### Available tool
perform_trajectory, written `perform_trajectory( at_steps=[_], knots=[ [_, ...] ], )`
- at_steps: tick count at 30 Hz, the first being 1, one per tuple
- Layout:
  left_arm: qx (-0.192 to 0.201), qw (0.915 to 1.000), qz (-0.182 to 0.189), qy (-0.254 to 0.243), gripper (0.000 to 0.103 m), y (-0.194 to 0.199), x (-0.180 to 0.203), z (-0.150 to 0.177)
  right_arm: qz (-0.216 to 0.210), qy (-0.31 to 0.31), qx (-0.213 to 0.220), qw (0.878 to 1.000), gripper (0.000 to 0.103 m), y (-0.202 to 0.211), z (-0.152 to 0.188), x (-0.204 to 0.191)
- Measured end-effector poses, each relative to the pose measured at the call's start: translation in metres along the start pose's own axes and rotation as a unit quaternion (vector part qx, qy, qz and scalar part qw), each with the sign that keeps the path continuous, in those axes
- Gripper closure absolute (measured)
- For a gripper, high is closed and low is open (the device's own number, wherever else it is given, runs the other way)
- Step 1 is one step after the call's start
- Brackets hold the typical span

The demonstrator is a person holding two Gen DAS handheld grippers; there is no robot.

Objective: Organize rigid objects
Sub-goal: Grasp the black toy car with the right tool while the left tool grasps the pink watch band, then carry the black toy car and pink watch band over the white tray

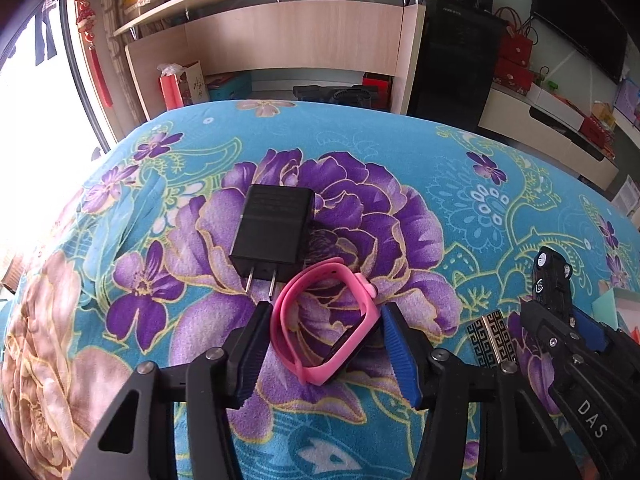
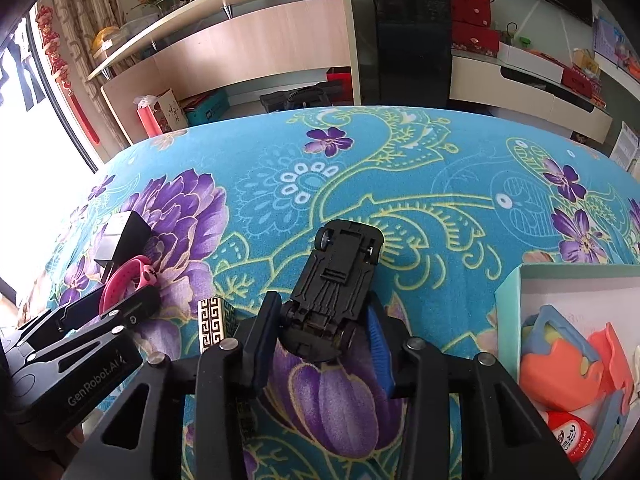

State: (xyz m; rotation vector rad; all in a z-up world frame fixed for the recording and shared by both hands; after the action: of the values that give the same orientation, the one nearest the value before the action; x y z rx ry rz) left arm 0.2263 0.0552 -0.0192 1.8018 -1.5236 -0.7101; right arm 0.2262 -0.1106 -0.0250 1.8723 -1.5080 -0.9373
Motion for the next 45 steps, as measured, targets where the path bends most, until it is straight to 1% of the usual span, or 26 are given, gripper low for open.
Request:
perform_trajectory(
  at_steps=[6,13,16,20,24,29,33,36,39,43,45],
  knots=[
    [0.012,0.9997,-0.01,0.017,0.045,0.014,-0.004,-0.003,-0.006,-0.011,0.01,1.0,0.066,0.01,-0.002,0.005],
    [0.035,0.9988,-0.016,0.029,0.045,0.04,-0.008,-0.005,-0.014,-0.001,0.027,1.0,0.067,0.032,-0.003,0.0],
    [0.049,0.9983,-0.018,0.027,0.045,0.053,-0.008,-0.008,-0.021,-0.007,0.039,0.999,0.067,0.049,-0.001,0.002],
    [0.064,0.9976,-0.016,0.02,0.045,0.07,-0.003,-0.01,-0.018,-0.009,0.051,0.998,0.067,0.069,0.001,0.006],
    [0.065,0.9977,-0.011,0.018,0.045,0.08,0.002,-0.01,-0.01,-0.016,0.053,0.998,0.067,0.082,0.004,0.015],
    [0.069,0.9976,-0.006,0.0,0.045,0.09,0.017,-0.008,0.014,-0.013,0.056,0.998,0.067,0.097,0.012,0.027],
    [0.075,0.9971,0.012,-0.014,0.045,0.099,0.034,-0.008,0.023,-0.032,0.057,0.998,0.067,0.108,0.015,0.043],
    [0.078,0.9962,0.026,-0.028,0.045,0.104,0.048,-0.009,0.038,-0.046,0.062,0.996,0.067,0.117,0.015,0.059],
    [0.082,0.9948,0.038,-0.046,0.045,0.109,0.066,-0.009,0.064,-0.065,0.067,0.994,0.067,0.125,0.015,0.079],
    [0.087,0.9918,0.064,-0.069,0.045,0.115,0.091,-0.008,0.083,-0.091,0.064,0.99,0.067,0.13,0.016,0.108],
    [0.087,0.9898,0.074,-0.085,0.045,0.118,0.106,-0.006,0.1,-0.095,0.061,0.989,0.067,0.132,0.017,0.121]
  ],
)
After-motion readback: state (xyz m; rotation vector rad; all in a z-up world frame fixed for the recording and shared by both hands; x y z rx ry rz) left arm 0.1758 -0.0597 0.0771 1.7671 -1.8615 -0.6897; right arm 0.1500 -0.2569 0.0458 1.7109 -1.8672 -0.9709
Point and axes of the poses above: each gripper's, at about its wrist camera, not at the fingertips, and y roughly against the way its jaws point, x to its right, z to its underside, the point moved 1 cm from there along -y, roughly the way its jaws point, and after that the axes turned 4 degrees about x, right-handed, at the moved point
